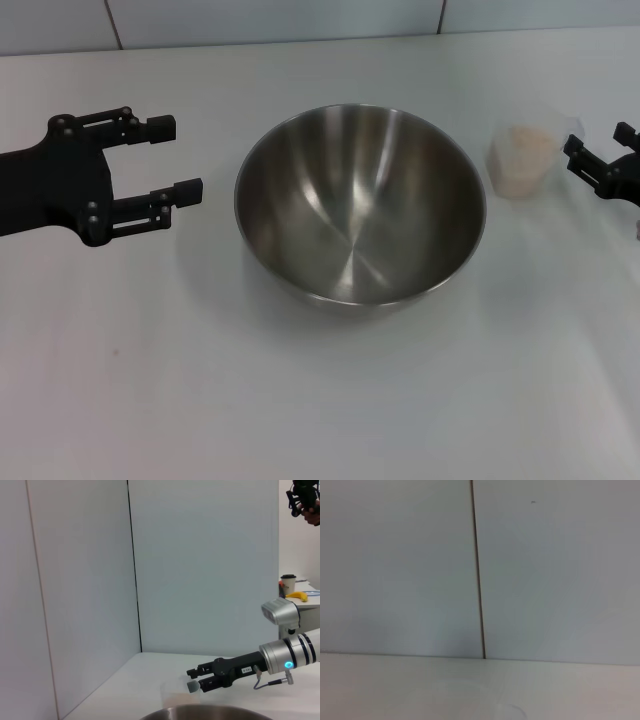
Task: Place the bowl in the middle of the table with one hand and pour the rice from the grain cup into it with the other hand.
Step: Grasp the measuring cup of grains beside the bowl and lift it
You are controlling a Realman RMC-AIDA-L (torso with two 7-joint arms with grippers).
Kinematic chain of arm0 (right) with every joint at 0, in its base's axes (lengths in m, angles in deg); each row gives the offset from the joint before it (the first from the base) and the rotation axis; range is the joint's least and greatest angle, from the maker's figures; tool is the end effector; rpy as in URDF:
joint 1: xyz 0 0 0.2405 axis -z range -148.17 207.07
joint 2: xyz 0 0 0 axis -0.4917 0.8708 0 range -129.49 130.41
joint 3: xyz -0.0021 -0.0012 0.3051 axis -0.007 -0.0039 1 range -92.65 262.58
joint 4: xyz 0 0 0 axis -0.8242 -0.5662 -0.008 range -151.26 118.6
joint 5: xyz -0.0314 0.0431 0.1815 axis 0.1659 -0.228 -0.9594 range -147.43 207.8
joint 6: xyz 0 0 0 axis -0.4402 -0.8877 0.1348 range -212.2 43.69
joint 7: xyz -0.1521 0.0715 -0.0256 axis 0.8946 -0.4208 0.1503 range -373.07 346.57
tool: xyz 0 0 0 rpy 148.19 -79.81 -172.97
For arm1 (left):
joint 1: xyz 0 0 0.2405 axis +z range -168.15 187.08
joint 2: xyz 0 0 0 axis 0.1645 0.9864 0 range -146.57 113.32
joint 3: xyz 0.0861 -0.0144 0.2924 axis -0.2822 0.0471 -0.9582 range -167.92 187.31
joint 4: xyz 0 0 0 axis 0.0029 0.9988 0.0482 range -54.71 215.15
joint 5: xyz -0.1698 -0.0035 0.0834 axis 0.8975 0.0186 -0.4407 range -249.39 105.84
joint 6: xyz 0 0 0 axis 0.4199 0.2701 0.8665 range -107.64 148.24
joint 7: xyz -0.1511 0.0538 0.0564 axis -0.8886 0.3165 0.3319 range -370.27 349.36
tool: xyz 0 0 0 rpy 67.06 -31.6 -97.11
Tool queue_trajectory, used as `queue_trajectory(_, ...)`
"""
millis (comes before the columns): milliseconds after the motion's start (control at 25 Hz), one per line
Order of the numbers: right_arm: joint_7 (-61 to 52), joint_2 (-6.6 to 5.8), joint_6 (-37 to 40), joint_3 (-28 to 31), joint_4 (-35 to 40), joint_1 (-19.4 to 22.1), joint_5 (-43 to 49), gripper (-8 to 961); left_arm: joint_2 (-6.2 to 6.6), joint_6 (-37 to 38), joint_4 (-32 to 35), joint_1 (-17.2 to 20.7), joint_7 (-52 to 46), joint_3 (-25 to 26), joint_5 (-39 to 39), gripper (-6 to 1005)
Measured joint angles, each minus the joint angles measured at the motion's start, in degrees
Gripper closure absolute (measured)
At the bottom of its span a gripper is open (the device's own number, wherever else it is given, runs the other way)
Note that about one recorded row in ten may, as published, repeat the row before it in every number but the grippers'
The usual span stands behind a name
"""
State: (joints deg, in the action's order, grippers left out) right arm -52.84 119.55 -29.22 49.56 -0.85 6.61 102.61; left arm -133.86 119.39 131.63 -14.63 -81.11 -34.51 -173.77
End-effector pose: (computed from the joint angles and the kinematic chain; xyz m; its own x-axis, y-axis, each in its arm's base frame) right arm 0.3990 0.3591 -0.0205 0.7045 -0.2483 -0.6649 -0.7097 -0.2510 -0.6583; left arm -0.2576 0.3245 0.0072 0.8378 -0.0113 0.5458 0.1737 -0.9423 -0.2862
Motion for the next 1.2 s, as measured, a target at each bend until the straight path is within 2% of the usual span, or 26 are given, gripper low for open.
queue_trajectory(1200, -0.14, 0.0, -2.24, 0.08, 0.29, -2.12, -0.62, 221, -0.44, -0.75, 0.09, -0.6, 0.07, 0.0, -0.32, 304)
